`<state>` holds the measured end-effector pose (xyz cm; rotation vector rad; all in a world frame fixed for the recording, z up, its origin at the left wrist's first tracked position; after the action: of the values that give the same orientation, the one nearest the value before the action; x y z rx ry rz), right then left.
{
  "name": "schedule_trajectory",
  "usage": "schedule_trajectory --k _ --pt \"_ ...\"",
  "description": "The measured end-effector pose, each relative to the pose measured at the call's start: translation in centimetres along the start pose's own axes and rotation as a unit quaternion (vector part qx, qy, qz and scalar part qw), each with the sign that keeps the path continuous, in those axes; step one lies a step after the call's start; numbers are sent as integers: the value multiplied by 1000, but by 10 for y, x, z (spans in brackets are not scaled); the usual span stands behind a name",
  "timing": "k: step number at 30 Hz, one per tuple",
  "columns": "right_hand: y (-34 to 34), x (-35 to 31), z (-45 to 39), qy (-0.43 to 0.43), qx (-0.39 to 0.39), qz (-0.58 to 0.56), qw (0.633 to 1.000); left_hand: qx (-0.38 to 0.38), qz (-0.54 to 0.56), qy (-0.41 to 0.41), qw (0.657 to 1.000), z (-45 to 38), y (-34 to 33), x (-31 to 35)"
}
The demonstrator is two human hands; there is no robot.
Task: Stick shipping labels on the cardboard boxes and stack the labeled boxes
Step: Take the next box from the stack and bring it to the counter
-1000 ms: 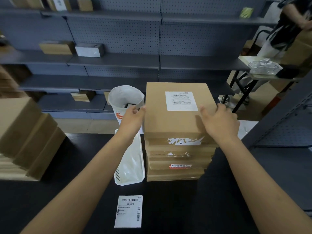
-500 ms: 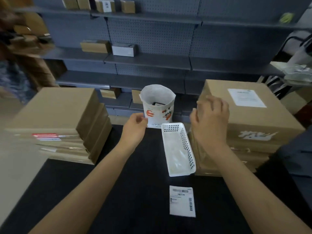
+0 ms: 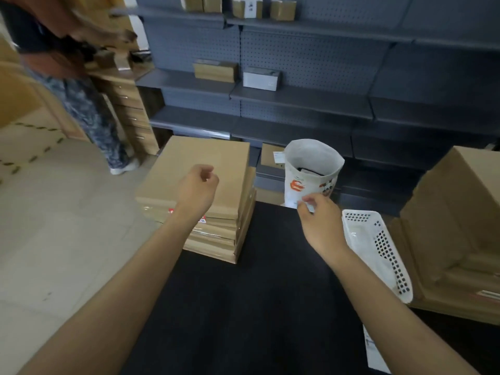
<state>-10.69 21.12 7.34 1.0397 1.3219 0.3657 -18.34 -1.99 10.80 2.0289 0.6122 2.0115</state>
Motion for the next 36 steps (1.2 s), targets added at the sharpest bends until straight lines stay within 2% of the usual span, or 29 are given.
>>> schedule_trajectory --k 4,7,11,14,18,21,24,31,36 --pt "-33 -31 -2 -24 -47 -47 997 11 -22 -2 1000 -26 32 -29" --pt "-53 -56 -11 -38 -45 -56 997 9 -42 -20 999 -51 51 -46" --pt "-88 -85 -19 -99 -46 -91 990 2 -63 -20 998 -84 74 -72" --pt "-114 -102 -23 -130 -52 -110 984 6 -49 -1 999 -104 86 -92" --pt "-137 -112 -26 -171 -63 -112 977 -53 -19 55 997 -113 88 -115" --pt "-150 -111 -27 -167 -75 -112 977 -62 33 73 995 -114 87 -121" --pt "-152 -112 -24 -168 -75 -110 977 -61 41 113 991 -116 88 -124" --pt "-137 -106 -7 -181 -49 -122 975 -58 46 94 993 -106 83 -123" --pt "-101 -74 10 -204 -7 -134 970 -91 37 54 994 -75 58 -96"
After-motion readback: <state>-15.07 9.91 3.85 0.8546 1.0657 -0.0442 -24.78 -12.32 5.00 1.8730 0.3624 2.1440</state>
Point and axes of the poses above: each hand's wrist, its own z-axis away from the middle knuckle, its own y-axis out of the back of the hand, x = y × z, the point moved 2 cm from there along -z, towards the middle knuckle, and after that the axes turned 7 degrees about z, right-handed, at the moved point
